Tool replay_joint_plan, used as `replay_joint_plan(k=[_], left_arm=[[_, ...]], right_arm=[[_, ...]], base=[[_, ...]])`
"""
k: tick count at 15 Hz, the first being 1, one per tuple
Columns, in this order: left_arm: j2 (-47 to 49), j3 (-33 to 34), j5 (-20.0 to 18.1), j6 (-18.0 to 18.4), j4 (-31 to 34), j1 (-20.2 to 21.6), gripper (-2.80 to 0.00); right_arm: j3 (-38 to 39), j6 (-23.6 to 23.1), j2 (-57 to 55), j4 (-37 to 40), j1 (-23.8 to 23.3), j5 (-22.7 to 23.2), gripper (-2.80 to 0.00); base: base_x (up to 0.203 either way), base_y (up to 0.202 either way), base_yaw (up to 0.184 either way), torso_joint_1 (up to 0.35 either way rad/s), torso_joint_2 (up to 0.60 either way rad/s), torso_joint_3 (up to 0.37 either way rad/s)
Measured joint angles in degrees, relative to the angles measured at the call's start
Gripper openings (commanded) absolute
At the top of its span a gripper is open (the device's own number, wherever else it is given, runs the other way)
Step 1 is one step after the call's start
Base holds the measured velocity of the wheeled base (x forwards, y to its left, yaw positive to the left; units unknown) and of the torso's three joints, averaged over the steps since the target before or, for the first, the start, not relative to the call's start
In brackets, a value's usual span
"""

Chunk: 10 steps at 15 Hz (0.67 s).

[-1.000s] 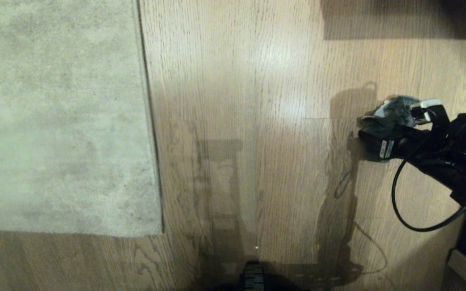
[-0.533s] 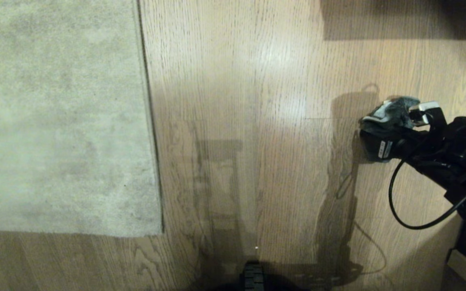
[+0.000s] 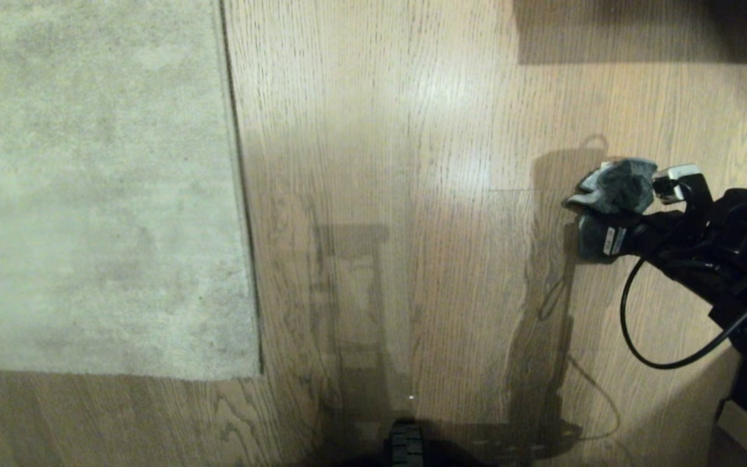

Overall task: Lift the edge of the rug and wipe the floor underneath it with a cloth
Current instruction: Pick up the rag

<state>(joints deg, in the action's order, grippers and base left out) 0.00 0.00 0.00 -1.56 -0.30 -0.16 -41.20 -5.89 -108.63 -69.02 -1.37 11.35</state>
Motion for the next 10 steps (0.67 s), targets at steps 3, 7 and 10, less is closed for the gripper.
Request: replay_joint_plan(k=[3, 7, 10], left_arm=[[0.0, 0.0, 0.06, 0.02, 0.0, 0.0, -2.8], [0.0, 0.0, 0.02, 0.02, 0.0, 0.0, -2.8], [0.0, 0.0, 0.05, 0.0, 0.0, 0.0, -2.8]], right_arm=[[0.03, -0.01, 0.63, -0.05, -0.09, 0.0, -2.8], [0.11, -0.12, 2.78, 0.45, -1.17, -0.06, -2.8], [0.43, -0.11, 5.98, 2.19, -2.21, 0.0, -2.8]], base=[[0.0, 0.0, 0.0, 0.0, 0.0, 0.0], [0.0, 0.0, 0.0, 0.0, 0.0, 0.0], [0.0, 0.0, 0.0, 0.0, 0.0, 0.0]])
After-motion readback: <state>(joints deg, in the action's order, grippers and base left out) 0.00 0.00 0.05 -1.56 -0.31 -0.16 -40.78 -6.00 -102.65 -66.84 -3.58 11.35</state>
